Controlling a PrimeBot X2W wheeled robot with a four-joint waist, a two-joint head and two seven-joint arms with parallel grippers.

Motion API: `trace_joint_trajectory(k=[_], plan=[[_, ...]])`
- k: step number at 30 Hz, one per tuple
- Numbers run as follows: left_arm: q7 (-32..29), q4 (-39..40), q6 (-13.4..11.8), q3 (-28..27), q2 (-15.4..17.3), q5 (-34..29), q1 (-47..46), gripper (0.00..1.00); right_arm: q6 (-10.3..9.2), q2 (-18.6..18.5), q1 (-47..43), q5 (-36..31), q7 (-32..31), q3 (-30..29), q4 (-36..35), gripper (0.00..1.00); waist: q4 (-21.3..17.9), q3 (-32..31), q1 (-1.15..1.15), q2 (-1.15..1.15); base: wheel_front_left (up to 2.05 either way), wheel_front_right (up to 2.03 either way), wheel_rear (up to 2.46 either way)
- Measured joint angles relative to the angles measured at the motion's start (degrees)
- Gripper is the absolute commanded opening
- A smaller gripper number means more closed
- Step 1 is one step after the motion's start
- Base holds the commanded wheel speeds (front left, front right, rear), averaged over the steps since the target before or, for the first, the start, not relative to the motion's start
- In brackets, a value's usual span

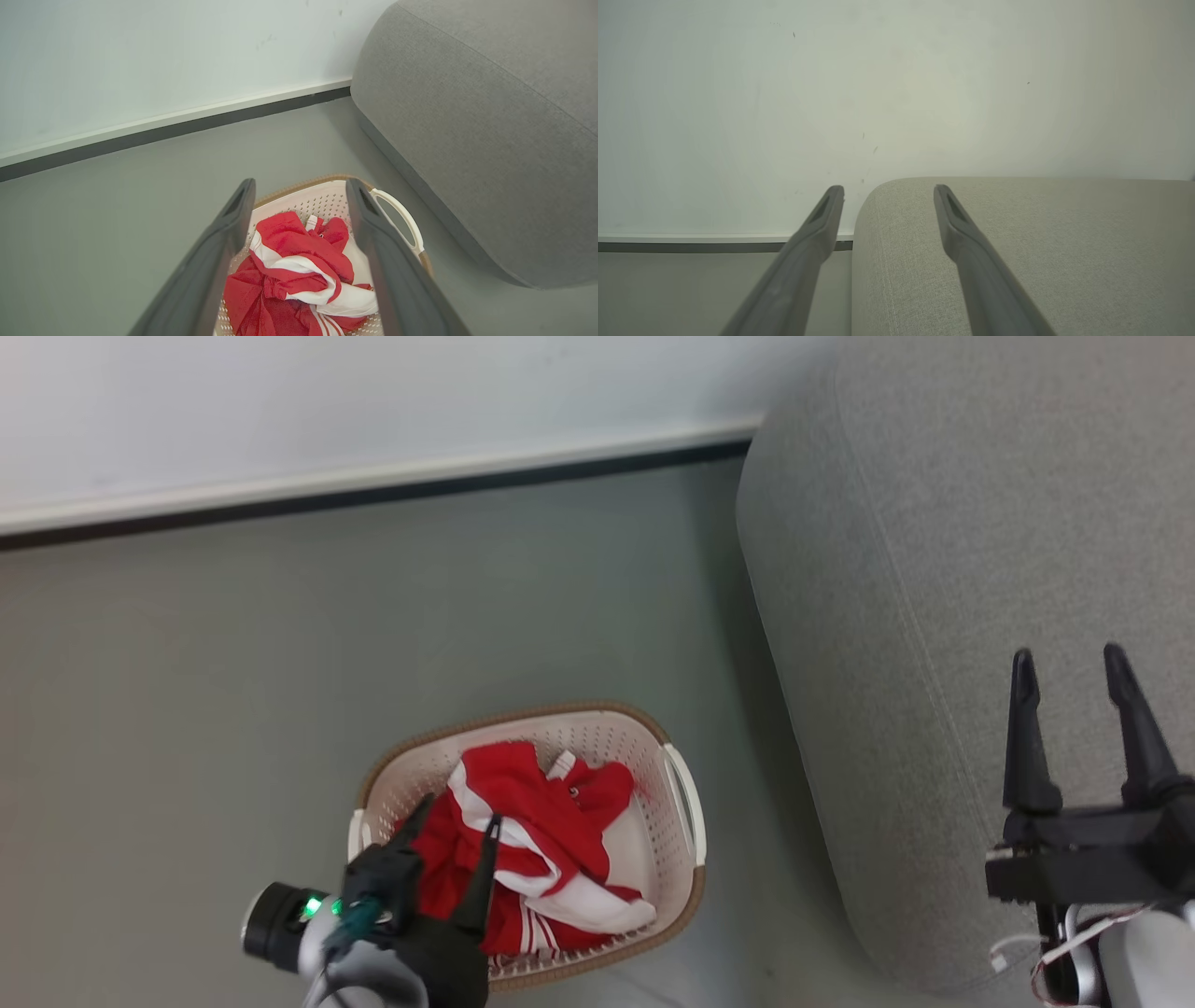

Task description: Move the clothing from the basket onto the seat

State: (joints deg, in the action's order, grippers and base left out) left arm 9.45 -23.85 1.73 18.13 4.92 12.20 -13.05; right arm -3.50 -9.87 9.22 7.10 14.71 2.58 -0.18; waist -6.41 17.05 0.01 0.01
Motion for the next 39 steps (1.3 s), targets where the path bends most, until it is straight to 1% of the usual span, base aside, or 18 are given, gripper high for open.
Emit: trace_joint_trajectory(k=[4,10,19,22,32,39], plan=[[-2.0,-4.3,1.4,3.4,-0.3,-2.7,-3.0,1.0,0.02,-0.3,2.7,-0.1,0.0,0.2,-1.5,1.0,-0.8,3.3,0.0,0.0,0.0,0.0,0.0],[-4.4,-9.6,1.8,6.2,-1.0,-5.1,-8.1,1.0,0.07,-0.4,5.9,-0.3,0.0,0.3,-3.2,1.0,-2.2,8.3,0.0,0.0,0.0,0.0,0.0],[-6.4,-16.3,1.8,7.3,-1.0,-7.3,-15.8,1.0,0.07,-0.4,9.7,-0.7,0.0,1.0,-6.4,1.0,-3.9,16.1,0.0,0.0,0.0,0.0,0.0],[-7.3,-17.8,1.9,8.3,-0.9,-9.1,-18.5,1.0,0.07,-0.4,11.0,-1.0,0.0,0.9,-7.5,1.0,-4.2,18.7,0.0,0.0,0.0,0.0,0.0],[-8.3,-21.7,1.9,8.0,-0.6,-9.9,-27.0,1.0,-0.01,-0.4,15.4,-1.2,0.0,0.5,-10.7,1.0,-4.6,27.4,-0.01,0.01,0.0,0.0,0.0],[-8.2,-25.0,1.8,7.5,0.4,-10.3,-30.8,1.0,-0.03,-0.1,18.2,-1.2,0.0,0.5,-10.5,1.0,-4.5,32.9,-0.01,0.01,0.0,0.0,0.0]])
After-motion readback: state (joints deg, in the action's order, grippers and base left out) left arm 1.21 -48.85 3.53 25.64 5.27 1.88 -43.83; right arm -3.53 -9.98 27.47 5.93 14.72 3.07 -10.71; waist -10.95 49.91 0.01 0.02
